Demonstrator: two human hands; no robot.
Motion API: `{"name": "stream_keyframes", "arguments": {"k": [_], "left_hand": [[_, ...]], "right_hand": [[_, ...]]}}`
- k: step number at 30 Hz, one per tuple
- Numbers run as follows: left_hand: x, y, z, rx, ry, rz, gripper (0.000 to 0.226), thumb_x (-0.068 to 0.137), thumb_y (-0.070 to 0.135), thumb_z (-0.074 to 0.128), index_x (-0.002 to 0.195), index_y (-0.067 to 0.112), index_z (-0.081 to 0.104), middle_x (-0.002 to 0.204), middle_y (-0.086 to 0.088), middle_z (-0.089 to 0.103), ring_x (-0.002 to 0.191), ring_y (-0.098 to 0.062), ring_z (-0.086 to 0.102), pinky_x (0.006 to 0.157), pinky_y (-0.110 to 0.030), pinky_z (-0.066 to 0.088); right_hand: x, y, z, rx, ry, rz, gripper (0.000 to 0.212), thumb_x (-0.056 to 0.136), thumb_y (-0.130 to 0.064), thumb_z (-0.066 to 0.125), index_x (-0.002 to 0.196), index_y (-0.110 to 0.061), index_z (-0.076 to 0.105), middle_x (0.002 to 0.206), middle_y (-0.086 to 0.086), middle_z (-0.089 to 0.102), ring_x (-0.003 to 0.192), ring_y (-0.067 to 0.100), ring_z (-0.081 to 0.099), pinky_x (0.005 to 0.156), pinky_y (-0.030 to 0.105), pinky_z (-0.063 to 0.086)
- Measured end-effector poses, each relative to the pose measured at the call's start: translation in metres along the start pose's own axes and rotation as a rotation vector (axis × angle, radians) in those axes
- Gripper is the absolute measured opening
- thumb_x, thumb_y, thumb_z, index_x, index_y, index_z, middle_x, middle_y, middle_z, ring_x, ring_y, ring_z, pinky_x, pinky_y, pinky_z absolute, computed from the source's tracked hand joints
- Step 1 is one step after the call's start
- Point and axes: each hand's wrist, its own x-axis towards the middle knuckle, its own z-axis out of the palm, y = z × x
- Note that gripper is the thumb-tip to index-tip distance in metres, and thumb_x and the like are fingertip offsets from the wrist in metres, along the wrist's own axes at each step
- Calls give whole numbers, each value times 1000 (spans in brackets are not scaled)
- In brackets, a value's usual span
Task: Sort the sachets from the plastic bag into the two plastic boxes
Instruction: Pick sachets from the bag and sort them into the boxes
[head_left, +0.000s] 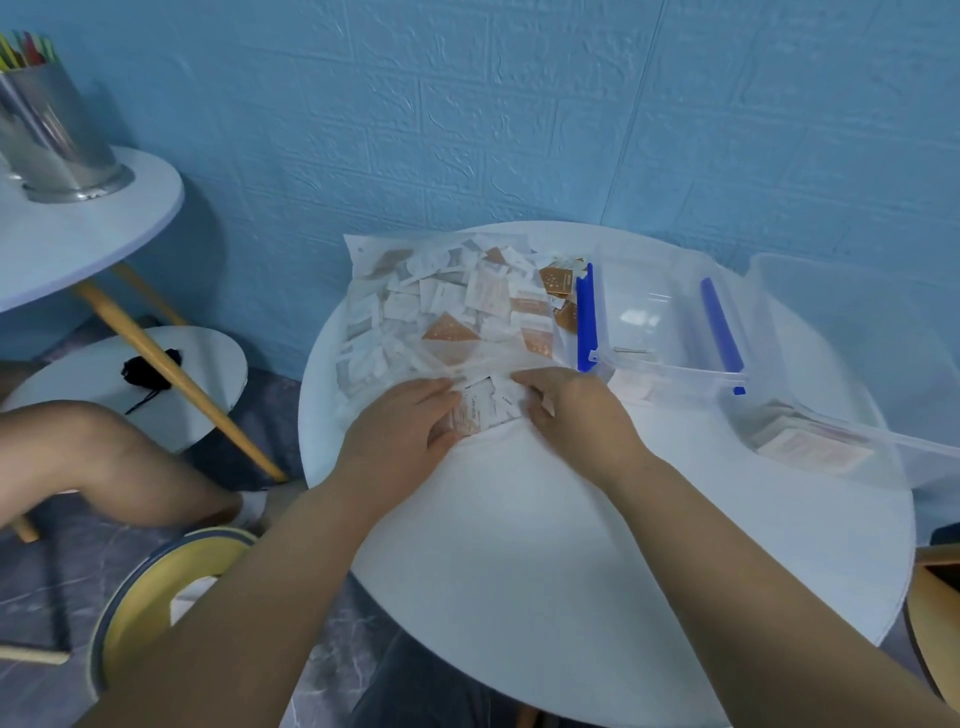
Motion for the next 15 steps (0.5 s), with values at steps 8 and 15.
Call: {"name": "stream_keyframes", "arguments": {"k": [8,15], "left_hand": [[10,4,-4,20,-34,15,46,89,26,59,133,20,50,139,5,46,128,-15,38,102,-20,25],[8,15,-16,-328,63,-169,48,79,10,71,124,19,59,125,5,58,116,-10,49,88,-2,22]], "right_hand": [[5,-3,15,-28,52,39,57,79,-38,69,131,-24,50,134,-7,49,118,12,48,91,20,37],[3,-3,14,7,103,25,45,81,-29,67,124,-25,57,127,-9,57,112,11,53,83,15,36]]}}
